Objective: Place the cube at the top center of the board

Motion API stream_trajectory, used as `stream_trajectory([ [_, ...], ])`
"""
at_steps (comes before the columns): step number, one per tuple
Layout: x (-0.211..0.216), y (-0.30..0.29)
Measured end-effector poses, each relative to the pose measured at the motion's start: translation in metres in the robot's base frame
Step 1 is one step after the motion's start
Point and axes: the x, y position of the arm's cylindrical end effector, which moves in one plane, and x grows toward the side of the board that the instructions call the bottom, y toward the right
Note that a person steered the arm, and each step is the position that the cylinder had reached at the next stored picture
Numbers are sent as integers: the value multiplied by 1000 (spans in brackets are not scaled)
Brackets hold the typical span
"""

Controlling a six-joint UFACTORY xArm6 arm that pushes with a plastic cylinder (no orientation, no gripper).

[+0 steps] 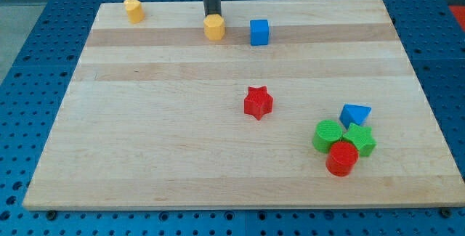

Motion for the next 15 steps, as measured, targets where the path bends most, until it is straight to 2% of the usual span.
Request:
stream_trajectory([
  [2, 80, 2],
  [3, 88, 30],
  [5, 66, 91],
  [8, 11, 93],
  [10, 8, 109],
  [12, -4, 161],
  [13, -14, 161],
  [15, -14, 124],
])
